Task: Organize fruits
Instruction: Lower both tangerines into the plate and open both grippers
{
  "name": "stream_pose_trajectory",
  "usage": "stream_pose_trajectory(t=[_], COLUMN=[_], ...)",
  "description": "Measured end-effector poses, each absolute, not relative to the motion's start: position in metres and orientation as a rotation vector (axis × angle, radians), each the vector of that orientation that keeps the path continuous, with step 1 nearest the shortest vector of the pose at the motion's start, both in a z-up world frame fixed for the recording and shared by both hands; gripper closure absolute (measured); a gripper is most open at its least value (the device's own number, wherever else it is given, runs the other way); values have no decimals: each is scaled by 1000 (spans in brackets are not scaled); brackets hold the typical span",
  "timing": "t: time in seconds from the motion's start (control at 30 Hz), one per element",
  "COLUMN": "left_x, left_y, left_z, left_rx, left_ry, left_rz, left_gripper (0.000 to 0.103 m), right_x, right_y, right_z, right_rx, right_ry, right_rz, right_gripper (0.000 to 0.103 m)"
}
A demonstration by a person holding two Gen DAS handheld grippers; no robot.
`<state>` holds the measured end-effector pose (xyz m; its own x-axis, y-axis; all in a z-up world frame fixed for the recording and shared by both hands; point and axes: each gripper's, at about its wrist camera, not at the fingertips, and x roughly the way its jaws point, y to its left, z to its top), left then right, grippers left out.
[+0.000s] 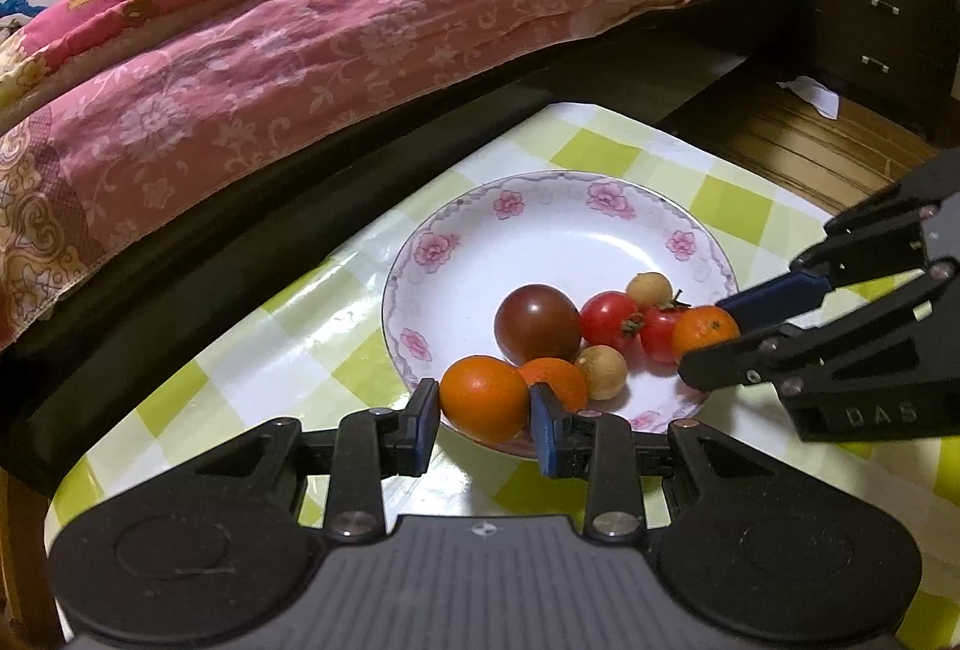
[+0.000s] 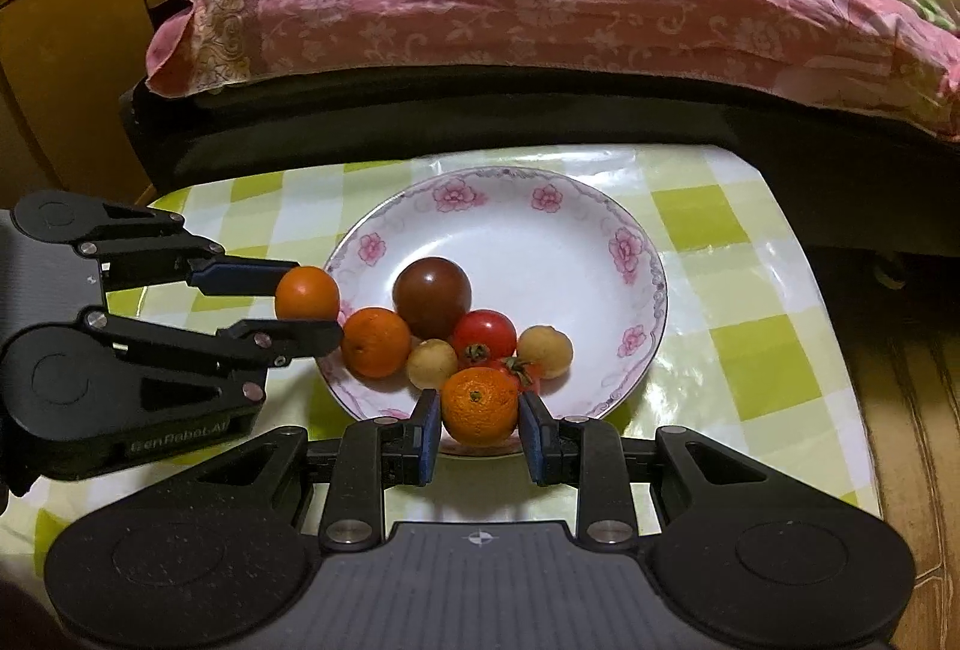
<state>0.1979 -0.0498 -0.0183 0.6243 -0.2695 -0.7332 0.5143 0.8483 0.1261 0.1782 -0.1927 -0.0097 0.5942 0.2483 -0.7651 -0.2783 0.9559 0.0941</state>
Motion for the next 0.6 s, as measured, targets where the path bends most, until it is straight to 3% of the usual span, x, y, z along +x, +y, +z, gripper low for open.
stream_pose_trajectory(t=[0.6], left_x=[207], left_y=[-59], left_z=[-31], left_rx=[368], left_ry=[782], left_rz=[-455], left_gripper=[63], right_x=[180], right_y=[-190], right_z=[-13], right_rx=[-46], right_ry=[894], right_rz=[316], right_gripper=[79])
